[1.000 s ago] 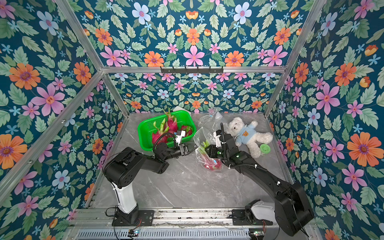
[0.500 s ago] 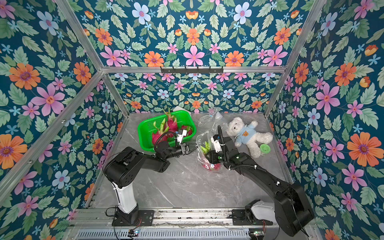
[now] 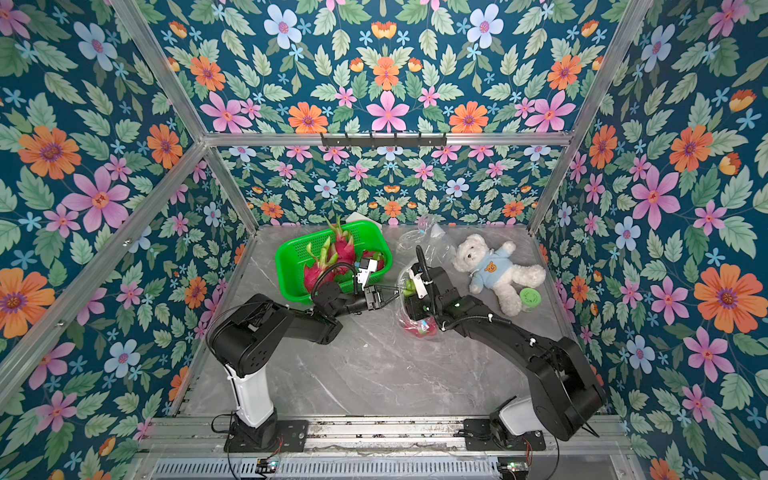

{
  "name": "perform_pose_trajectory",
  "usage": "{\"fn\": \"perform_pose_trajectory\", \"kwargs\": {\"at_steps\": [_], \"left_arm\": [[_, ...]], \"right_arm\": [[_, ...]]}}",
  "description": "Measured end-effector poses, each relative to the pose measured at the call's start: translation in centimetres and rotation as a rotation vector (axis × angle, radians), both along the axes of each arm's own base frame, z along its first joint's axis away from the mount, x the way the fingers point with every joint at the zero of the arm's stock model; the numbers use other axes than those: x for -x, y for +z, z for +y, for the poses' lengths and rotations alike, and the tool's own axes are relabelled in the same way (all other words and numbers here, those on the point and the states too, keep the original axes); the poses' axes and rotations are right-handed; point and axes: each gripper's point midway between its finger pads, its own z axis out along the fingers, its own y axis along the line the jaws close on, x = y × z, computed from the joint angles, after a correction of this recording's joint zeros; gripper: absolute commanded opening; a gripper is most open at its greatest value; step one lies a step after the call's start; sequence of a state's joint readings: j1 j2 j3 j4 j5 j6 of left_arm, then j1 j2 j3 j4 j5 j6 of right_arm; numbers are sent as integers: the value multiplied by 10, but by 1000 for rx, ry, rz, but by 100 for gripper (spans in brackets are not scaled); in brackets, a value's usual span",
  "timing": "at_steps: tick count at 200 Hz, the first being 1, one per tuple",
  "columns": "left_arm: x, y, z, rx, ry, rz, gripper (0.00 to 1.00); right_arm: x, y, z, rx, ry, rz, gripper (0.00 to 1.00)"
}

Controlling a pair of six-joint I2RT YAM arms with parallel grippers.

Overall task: Open the zip-top bag and take out the dragon fruit
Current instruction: Pick up the dragon fruit from the zipper food storage bag.

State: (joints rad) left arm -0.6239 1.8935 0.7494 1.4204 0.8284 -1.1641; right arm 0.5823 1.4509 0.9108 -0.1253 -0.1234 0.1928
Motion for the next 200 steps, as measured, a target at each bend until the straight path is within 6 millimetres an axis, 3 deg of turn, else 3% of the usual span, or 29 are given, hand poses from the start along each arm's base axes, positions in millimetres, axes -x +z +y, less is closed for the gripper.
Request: {"fn": "perform_pose_trajectory", "kwargs": {"at_steps": [15, 29, 55, 80, 93, 111, 119, 123, 124, 127, 176, 200], "left_arm": [[0, -2, 0, -6, -1, 13, 0], [-1, -3, 0, -8, 3, 21, 0], [-3, -4, 0, -10, 10, 29, 0], [-2, -4, 1, -8, 9, 27, 0], [-1, 0, 1, -2, 6, 19, 24], [-2, 11, 5, 13, 4, -9, 50], [-2, 17, 7, 15, 1, -19, 67], [-3, 19, 9, 14, 4, -25, 81], [-3, 20, 9, 13, 5, -26, 95], [-4, 22, 11, 14, 9, -30, 98], [-12, 65, 30, -67, 102, -197, 99], [-13, 69, 32, -134, 125, -258, 99]], "right_arm": [[-3, -6, 5, 18, 4, -3, 56], [-7, -10, 5, 28, 1, -11, 49], [-12, -11, 3, 45, -24, -32, 23], [-11, -5, -3, 45, -47, -50, 9], [-9, 2, -6, 40, -53, -66, 6], [-8, 16, -15, 23, -67, -85, 4], [-7, 22, -19, 7, -69, -90, 3], [-6, 26, -22, -5, -72, -95, 3], [-6, 27, -23, -8, -72, -95, 3], [-5, 30, -24, -18, -71, -98, 3], [28, 78, -43, -216, 14, -132, 2], [46, 98, -41, -303, 93, -117, 2]]}}
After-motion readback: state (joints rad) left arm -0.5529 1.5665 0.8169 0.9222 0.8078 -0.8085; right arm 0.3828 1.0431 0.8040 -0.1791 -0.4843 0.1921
